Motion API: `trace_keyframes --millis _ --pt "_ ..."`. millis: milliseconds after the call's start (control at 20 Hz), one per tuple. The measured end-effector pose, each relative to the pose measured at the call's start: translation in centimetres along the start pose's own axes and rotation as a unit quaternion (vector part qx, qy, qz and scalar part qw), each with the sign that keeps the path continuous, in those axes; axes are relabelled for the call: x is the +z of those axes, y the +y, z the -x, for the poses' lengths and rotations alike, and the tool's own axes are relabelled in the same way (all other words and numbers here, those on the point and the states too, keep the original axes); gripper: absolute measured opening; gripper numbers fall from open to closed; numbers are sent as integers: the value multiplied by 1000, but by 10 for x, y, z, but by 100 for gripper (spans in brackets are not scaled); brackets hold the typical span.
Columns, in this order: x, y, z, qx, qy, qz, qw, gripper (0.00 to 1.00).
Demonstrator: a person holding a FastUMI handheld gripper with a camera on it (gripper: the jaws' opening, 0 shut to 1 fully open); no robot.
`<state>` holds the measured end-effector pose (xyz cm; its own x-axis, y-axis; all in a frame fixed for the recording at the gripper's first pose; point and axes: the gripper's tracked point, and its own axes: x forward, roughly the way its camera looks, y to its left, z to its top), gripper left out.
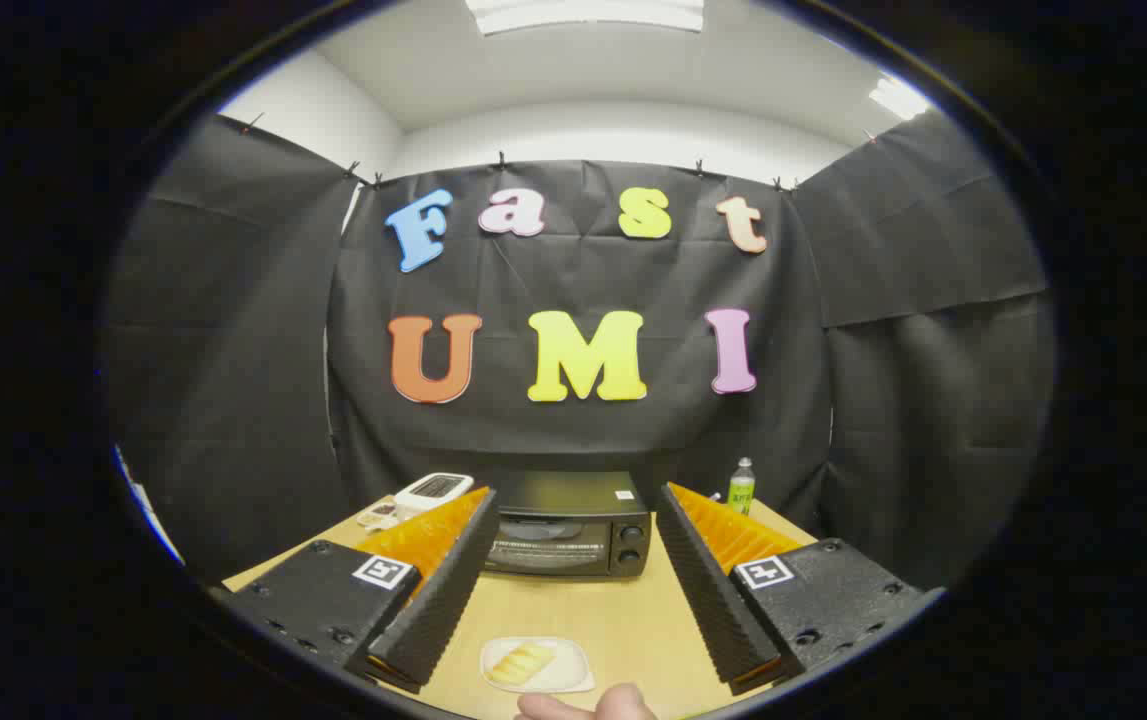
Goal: Open the toaster oven, put the food inside, and close the toaster oven door.
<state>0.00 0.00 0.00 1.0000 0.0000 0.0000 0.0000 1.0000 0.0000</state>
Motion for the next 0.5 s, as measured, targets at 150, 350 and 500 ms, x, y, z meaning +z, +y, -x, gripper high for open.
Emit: trace_keyframes --millis 150,350,500 --pt "-3 2 0 3 3 -2 1000 100" --pt "-2 1 0 2 3 -1 1000 100" --pt "-1 0 0 2 3 -1 1000 100"
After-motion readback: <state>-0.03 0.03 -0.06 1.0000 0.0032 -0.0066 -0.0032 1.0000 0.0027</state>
